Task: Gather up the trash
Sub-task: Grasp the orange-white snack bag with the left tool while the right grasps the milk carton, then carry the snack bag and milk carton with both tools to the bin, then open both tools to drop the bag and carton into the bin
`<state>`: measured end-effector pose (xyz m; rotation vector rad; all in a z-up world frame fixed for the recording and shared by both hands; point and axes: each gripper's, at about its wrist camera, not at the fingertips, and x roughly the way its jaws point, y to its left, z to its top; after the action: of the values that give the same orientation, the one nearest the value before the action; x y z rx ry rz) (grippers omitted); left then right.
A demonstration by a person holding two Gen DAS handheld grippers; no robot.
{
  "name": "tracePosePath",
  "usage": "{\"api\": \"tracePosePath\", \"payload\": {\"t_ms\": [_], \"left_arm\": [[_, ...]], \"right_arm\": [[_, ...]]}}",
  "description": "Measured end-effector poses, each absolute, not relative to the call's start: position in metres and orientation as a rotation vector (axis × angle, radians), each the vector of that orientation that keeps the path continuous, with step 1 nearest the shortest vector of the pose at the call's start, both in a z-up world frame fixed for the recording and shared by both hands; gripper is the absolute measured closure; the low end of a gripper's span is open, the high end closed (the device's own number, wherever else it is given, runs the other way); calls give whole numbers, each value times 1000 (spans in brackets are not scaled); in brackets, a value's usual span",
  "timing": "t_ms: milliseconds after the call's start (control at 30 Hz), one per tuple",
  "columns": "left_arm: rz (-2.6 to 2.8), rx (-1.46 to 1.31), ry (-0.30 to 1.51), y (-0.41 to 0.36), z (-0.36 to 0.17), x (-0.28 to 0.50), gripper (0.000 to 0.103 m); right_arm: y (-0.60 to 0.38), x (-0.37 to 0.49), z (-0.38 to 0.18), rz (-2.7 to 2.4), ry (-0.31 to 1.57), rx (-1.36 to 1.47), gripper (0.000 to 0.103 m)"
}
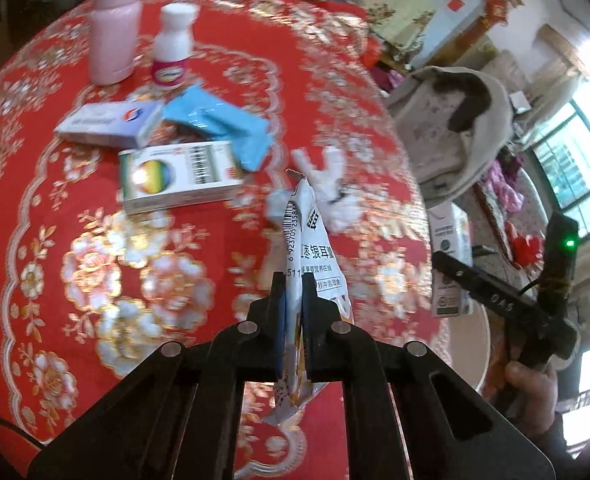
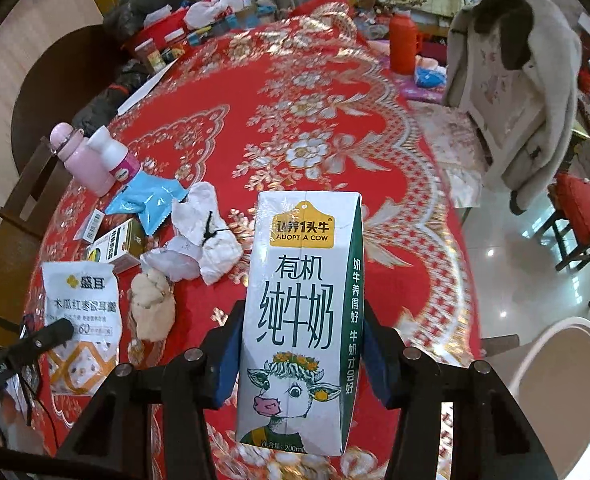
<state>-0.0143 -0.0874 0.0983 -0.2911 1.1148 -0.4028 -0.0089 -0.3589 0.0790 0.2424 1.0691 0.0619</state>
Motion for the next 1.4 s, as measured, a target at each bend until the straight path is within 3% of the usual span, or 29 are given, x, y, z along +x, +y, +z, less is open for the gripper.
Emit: {"api": "tracePosePath", "payload": {"t_ms": [533,1067,1167,1200,1267,1400], "left_arm": [[-683,-203,1128,-260,115,-37,99],[-832,-141,1234,-416,70,-68,99],[-845,-154,1248,-427,64,-70,96],[-845,-156,1253,-429,62,-69,91],[-829,-162,1253,-429,61,-70,76],[-785,-167,1226,-416,65,-71,73]], "right_arm": [[-485,-97,86,-142,1043,330,52],[-612,-170,52,-335,1133,459,51],[-624,-174,45,-352,1162,469,39],[-625,-175,44,-356,1159,469,33],[-629,-175,45,-346,1153,477,33],[-622,-164,50,-307,1149,447,33]]}}
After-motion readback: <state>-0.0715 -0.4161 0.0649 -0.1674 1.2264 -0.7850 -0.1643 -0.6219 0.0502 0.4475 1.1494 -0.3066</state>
